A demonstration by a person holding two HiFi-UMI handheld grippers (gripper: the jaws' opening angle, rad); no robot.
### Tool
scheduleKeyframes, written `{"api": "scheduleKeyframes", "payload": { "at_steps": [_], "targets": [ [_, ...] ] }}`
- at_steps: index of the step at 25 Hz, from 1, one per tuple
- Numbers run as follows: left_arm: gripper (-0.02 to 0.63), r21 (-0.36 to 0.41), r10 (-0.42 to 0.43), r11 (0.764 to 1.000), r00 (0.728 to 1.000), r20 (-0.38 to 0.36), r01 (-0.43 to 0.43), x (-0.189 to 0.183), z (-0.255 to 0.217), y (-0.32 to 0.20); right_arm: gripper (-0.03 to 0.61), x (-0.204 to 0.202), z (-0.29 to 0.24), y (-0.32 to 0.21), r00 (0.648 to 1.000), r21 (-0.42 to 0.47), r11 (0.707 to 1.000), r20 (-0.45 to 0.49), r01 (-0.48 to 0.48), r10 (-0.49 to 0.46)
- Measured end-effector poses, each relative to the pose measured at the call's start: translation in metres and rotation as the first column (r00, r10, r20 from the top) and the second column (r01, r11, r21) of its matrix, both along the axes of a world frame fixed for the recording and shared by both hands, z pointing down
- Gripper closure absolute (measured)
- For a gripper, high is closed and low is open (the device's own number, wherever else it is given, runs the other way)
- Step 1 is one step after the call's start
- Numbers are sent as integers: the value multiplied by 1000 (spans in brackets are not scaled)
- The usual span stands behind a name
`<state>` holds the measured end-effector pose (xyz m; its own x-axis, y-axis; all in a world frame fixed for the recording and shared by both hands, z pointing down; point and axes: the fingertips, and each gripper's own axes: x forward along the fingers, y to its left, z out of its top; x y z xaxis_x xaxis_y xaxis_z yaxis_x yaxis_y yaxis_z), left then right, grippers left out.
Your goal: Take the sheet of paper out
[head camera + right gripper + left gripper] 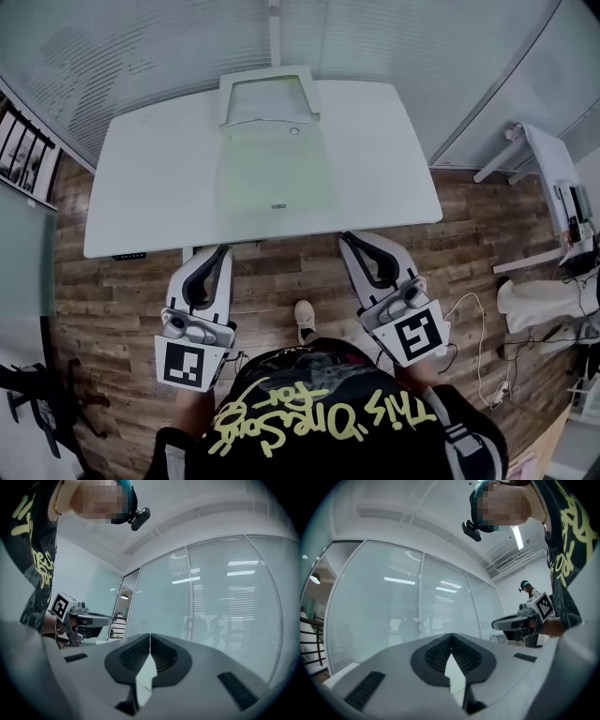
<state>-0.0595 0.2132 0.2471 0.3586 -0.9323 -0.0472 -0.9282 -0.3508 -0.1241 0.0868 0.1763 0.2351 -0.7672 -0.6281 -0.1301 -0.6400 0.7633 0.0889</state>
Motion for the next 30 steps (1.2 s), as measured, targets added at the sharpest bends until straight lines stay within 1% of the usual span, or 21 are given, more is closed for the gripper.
{"api": "scheduleKeyframes", "payload": {
  "at_steps": [3, 8, 10, 12, 13, 15, 17, 21, 25, 30],
  "targets": [
    [609, -2, -15, 1000, 1000, 5, 15, 2, 1, -23, 569, 3, 0, -23, 1000, 3, 1000, -4, 14, -14],
    [609, 10, -34, 999, 999, -8, 34, 3, 0, -50, 569, 1, 4, -50, 999, -3, 999, -21, 46, -46],
    [609, 23, -38, 999, 999, 5, 38, 5, -2, -59, 569, 0, 2, -58, 998, -2, 999, -28, 54, -54],
    [609, 55, -33, 998, 999, 29, 32, 6, -7, -67, 569, -1, 0, -67, 998, -2, 998, -29, 57, -57],
    [609, 52, -33, 998, 999, 28, 31, 6, -7, -70, 569, -2, -1, -70, 998, -4, 998, -28, 58, -58],
    [609, 12, -37, 999, 999, 8, 37, 3, -2, -72, 569, -7, -1, -74, 998, -9, 998, -26, 56, -57],
    [609, -5, -37, 999, 999, 7, 37, 0, 1, -73, 569, -10, -1, -76, 998, -5, 999, -28, 52, -52],
    [609, -17, -34, 999, 999, 6, 34, -6, 2, -75, 569, -13, -2, -80, 999, -10, 999, -21, 43, -43],
    [609, -12, -39, 999, 999, 1, 39, -9, 2, -80, 569, -13, 1, -85, 999, -18, 999, -20, 40, -41],
    [609, -16, -56, 998, 998, 16, 56, -9, 4, -80, 569, -13, 4, -89, 999, -25, 999, -24, 44, -44]
  ]
}}
